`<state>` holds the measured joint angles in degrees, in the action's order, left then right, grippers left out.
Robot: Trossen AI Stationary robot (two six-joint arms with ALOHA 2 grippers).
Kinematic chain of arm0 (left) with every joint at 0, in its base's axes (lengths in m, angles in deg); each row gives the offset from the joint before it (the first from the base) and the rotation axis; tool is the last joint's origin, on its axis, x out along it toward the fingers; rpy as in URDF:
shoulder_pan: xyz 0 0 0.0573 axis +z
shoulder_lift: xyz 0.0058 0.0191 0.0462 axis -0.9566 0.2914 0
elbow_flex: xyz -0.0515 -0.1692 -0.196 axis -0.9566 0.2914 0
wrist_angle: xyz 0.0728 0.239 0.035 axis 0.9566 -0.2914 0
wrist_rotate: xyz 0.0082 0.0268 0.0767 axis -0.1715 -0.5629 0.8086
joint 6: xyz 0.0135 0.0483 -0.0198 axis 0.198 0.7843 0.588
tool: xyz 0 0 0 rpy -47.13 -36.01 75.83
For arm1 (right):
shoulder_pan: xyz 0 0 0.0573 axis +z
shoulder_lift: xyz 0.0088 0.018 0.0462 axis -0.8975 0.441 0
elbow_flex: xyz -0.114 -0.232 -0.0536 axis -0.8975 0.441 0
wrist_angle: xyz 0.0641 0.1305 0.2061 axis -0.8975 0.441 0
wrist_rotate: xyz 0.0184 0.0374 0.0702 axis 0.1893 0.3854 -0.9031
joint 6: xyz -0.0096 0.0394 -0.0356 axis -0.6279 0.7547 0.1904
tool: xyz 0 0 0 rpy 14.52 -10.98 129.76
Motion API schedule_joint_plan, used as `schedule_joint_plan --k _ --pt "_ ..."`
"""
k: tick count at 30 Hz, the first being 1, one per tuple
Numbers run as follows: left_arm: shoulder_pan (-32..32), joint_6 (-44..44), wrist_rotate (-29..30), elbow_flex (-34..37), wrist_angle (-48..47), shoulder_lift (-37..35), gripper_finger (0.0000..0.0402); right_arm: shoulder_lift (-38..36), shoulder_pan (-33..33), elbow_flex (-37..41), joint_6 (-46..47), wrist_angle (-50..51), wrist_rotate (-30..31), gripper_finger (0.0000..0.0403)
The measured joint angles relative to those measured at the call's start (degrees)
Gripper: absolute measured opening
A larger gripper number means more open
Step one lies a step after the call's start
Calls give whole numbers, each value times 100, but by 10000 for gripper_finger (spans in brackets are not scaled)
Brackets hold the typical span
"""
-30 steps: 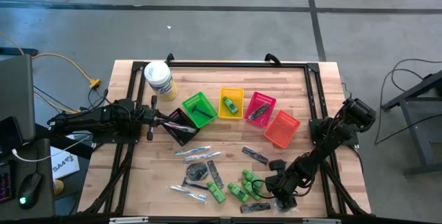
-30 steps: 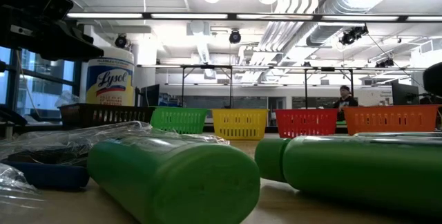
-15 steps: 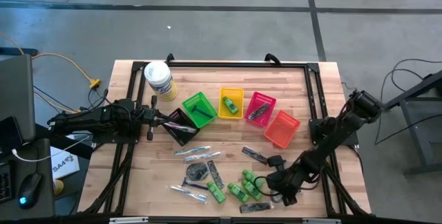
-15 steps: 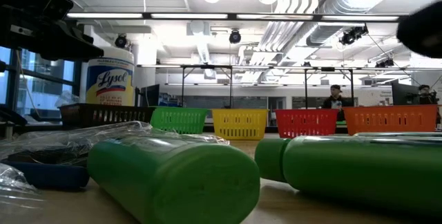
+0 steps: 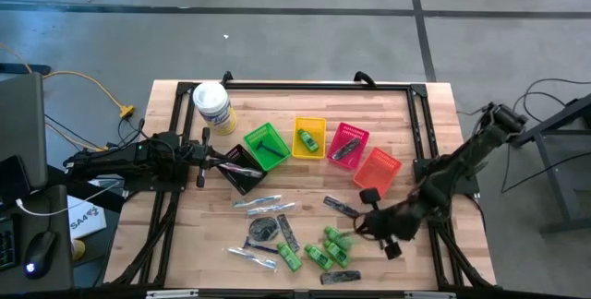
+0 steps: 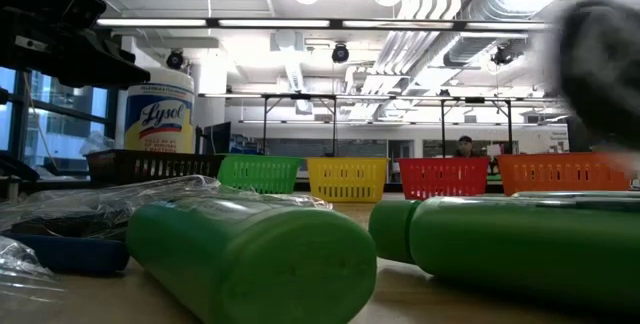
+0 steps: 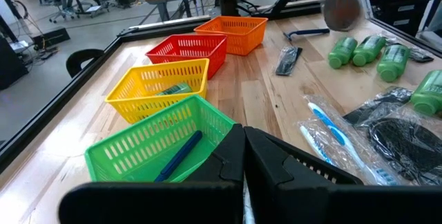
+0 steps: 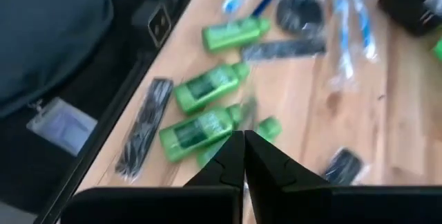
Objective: Pick & Place Travel size toiletries
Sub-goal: Put the right black hair brush into the orange bin
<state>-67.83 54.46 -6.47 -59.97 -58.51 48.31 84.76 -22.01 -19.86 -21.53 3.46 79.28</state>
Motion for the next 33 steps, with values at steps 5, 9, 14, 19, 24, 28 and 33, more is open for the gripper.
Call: schedule_joint_plan --k 5,9,14,19,24,28,33 --pt "1 1 2 1 0 -1 0 -905 -200 475 -268 -211 -55 2" --pt "0 3 1 -1 0 0 0 -1499 -262 823 -274 -364 -83 2" --pt "1 12 -1 1 6 -1 0 -1521 -306 1048 107 -457 -40 2" --pt "0 21 -1 1 7 1 0 -591 -460 1068 218 -691 25 2" --pt "-1 19 1 0 7 1 0 661 -468 873 224 -1307 -657 22" --pt "-1 19 -1 1 7 1 0 1428 -344 382 262 -1219 -803 91" --pt "0 17 0 -1 4 1 0 2060 -95 -420 326 94 128 204"
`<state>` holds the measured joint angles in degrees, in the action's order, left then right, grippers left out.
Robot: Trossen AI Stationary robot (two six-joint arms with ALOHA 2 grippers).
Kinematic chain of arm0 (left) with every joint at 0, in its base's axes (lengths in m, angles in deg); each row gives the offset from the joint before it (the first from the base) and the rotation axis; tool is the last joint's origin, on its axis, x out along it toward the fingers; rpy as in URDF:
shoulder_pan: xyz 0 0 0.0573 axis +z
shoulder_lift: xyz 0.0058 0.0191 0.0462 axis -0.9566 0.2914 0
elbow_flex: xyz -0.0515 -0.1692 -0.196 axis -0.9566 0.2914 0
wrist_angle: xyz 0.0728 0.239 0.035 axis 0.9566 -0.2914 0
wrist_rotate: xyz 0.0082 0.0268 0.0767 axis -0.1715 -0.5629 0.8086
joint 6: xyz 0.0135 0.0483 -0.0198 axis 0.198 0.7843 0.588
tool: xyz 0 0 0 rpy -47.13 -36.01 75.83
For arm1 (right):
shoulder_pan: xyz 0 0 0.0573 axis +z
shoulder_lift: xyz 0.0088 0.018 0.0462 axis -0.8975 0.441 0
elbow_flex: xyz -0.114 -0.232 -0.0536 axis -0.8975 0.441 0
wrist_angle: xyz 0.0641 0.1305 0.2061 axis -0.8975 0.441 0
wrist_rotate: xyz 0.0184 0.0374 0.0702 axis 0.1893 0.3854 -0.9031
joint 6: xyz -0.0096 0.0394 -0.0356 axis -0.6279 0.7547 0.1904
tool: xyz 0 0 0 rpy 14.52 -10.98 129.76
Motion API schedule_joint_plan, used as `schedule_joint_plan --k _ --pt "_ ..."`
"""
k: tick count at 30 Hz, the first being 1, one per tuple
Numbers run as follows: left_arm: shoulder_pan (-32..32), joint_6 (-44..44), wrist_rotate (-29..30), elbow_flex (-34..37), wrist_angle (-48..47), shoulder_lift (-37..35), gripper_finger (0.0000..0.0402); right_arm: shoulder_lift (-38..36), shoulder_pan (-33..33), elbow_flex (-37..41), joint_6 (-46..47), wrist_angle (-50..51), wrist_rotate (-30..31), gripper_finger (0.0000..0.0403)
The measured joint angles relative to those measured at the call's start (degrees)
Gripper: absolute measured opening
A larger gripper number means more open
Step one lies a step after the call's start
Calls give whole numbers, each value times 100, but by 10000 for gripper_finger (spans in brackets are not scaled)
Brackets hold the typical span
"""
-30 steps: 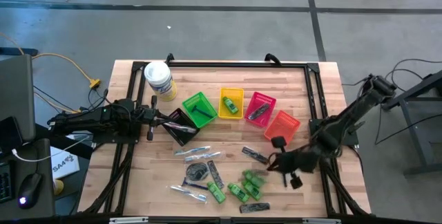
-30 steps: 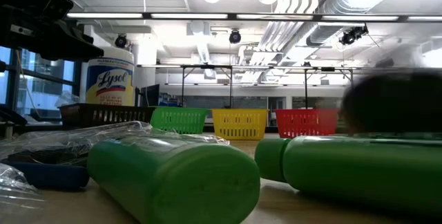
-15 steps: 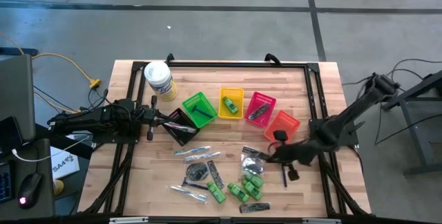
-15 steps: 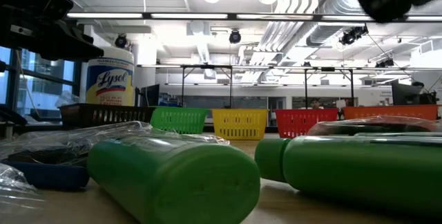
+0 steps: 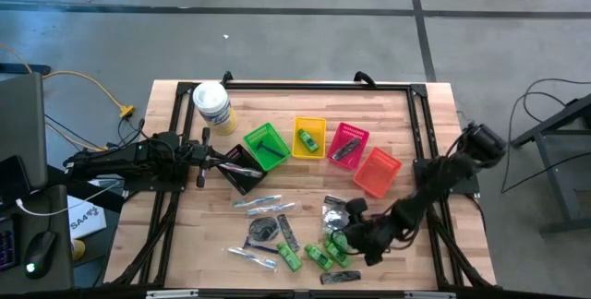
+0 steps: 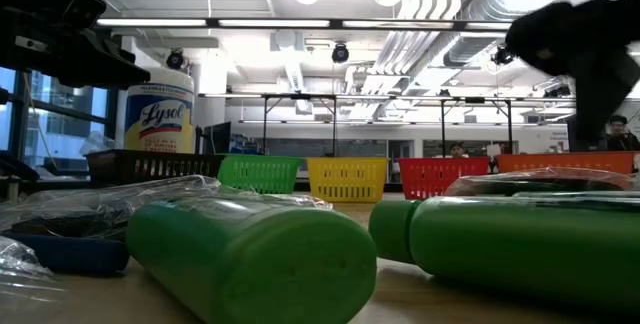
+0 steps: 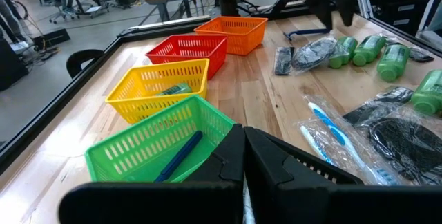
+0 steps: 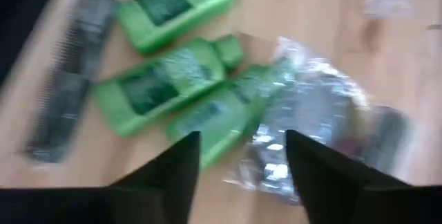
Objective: Pick & Place Travel size toiletries
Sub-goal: Put the right black hair brush into the orange bin
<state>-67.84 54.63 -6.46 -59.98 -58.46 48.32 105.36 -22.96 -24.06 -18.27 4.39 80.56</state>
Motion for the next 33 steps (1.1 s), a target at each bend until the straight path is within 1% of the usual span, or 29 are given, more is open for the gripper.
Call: schedule_joint_plan --k 2,4,6,9,14,22,29,33 --pt "1 -1 0 1 -1 0 0 162 98 -259 12 464 396 242" --pt "1 -1 -1 0 -4 -2 0 320 180 -391 10 680 679 270" --pt "-1 -1 0 0 -4 -1 0 437 225 -472 12 724 819 287" --pt "-1 -1 -1 0 -6 -2 0 523 239 -494 131 730 819 296" --pt "0 -1 -1 2 -7 1 0 535 224 -492 609 934 1007 286" --pt "-1 -7 -1 0 -13 1 0 731 226 -473 638 885 962 254" --pt "1 -16 -1 0 -15 -2 0 811 214 -475 796 1035 1287 239" --pt "-1 -14 -1 0 -20 -1 0 811 174 -475 946 1217 1338 221"
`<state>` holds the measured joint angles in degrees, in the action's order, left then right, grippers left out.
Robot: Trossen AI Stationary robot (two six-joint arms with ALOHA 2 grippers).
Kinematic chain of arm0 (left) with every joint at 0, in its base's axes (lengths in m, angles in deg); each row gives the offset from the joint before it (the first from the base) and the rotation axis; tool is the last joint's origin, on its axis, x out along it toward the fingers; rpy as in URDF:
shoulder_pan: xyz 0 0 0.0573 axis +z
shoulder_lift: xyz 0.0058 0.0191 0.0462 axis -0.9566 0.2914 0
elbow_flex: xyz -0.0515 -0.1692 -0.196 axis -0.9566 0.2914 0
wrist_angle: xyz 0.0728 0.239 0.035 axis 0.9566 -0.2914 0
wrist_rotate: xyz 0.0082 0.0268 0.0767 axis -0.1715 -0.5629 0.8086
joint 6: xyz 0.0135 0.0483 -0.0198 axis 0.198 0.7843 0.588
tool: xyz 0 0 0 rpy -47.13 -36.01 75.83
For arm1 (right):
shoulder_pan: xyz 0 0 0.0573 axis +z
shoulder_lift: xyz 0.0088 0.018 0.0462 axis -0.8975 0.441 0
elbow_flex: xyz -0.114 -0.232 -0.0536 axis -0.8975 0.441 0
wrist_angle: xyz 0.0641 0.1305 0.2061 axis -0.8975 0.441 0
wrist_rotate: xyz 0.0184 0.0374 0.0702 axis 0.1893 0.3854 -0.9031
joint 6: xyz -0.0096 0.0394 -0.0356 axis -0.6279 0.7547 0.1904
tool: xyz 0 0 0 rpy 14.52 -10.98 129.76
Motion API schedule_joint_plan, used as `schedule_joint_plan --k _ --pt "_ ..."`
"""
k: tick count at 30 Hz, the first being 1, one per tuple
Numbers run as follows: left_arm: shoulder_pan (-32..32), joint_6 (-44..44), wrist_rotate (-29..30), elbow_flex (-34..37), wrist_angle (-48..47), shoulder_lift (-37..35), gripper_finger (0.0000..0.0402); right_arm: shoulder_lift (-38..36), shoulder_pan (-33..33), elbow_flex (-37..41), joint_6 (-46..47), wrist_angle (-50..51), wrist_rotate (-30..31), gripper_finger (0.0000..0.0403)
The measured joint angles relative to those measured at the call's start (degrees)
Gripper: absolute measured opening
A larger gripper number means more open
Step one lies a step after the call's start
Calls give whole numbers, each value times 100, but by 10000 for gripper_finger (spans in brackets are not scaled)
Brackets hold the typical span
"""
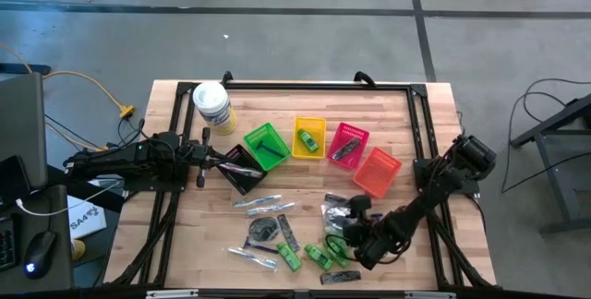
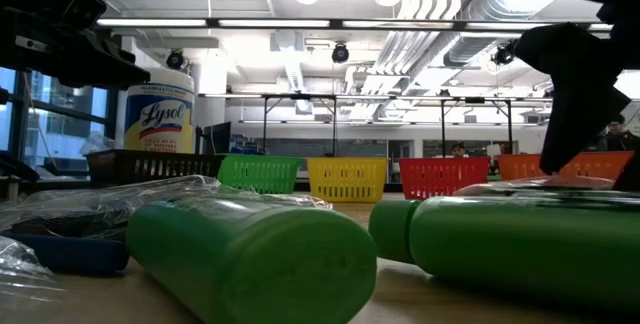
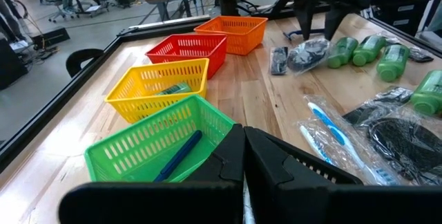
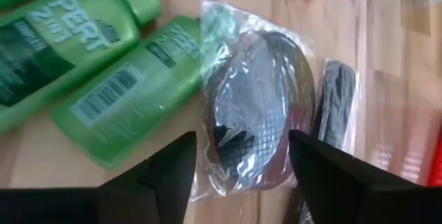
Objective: Pick & Place Travel size toiletries
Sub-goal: Put the right black hair brush into the orange bin
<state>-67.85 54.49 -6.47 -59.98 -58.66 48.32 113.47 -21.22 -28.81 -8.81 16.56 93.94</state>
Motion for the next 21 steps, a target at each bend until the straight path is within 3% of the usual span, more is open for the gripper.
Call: schedule_joint_plan --k 4,11,17,21 --pt "1 2 0 1 0 0 0 0 -36 0 192 122 124 173" --pt "0 15 0 0 -2 0 0 73 -97 0 159 276 -33 16" --pt "0 15 0 0 -2 -1 0 177 -101 0 161 315 4 3" --pt "2 14 0 1 -4 -1 0 136 12 0 122 469 514 2"
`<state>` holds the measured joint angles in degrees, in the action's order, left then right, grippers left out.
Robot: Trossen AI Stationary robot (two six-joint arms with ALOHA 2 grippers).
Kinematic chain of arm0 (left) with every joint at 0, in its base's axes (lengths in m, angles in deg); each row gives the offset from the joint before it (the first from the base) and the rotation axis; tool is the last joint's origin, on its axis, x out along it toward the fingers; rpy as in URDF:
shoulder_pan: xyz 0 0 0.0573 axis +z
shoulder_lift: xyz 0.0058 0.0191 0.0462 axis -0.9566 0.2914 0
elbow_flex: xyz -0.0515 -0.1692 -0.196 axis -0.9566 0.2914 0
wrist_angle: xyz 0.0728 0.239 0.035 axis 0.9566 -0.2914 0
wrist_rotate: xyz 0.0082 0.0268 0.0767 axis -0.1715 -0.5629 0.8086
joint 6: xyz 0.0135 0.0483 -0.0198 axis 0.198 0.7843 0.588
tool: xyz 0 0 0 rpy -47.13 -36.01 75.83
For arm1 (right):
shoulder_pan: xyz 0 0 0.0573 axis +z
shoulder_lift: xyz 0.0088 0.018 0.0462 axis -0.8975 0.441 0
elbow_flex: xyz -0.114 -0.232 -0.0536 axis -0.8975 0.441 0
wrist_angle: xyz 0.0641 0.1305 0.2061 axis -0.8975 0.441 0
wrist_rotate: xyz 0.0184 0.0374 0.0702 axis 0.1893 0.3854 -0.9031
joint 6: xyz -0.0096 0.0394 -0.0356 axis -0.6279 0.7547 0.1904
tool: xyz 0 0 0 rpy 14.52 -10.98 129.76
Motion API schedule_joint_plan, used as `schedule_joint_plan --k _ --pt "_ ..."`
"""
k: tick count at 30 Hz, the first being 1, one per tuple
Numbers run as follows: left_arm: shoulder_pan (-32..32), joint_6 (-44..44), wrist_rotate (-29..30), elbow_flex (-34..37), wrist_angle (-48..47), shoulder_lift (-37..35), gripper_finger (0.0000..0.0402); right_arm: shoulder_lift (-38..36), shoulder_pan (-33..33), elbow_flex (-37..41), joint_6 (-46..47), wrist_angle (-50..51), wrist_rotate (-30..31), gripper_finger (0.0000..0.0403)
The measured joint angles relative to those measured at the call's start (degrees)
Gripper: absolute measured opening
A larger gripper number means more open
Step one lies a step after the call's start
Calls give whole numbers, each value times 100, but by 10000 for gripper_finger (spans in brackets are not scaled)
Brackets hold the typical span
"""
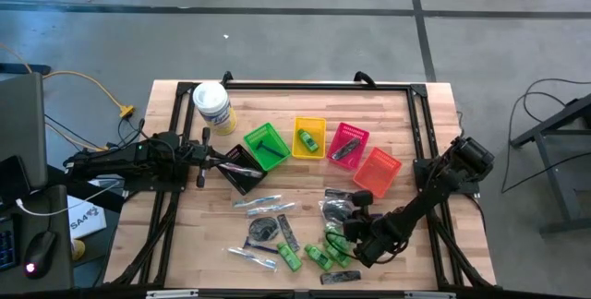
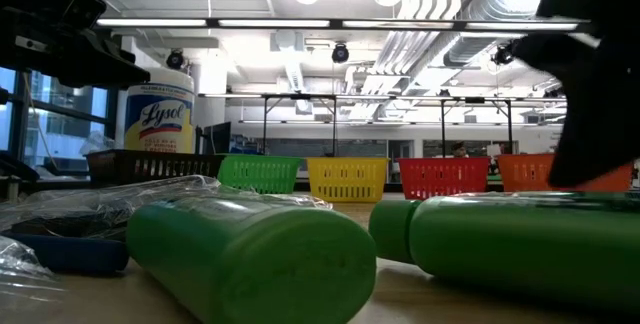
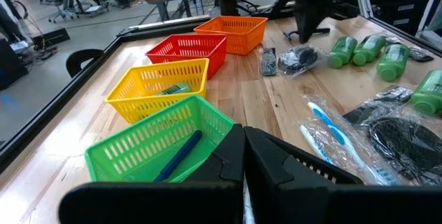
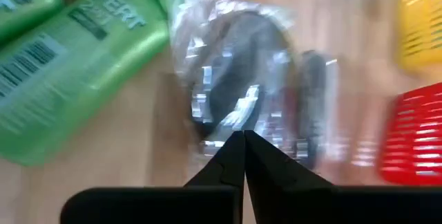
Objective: Pick & Place Travel size toiletries
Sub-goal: Put the right black hair brush into the orange bin
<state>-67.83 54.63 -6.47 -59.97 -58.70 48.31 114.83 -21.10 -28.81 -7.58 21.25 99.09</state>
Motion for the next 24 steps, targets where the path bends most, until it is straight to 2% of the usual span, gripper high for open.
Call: schedule_joint_plan --k 2,5,9,15,20,24 --pt "-2 -1 2 -1 0 2 0 -5 118 0 -23 159 171 2" --pt "-1 -1 0 -1 0 2 0 -5 282 0 82 411 107 5" --pt "0 -1 0 -1 0 2 0 -5 550 0 229 372 -103 31" --pt "-2 -4 0 -1 -2 0 0 223 653 0 345 173 -4 138" --pt "-1 -44 1 -1 -2 2 0 688 663 -20 402 205 722 228" --pt "-2 -45 2 1 -2 0 0 970 663 -22 451 230 1326 260"
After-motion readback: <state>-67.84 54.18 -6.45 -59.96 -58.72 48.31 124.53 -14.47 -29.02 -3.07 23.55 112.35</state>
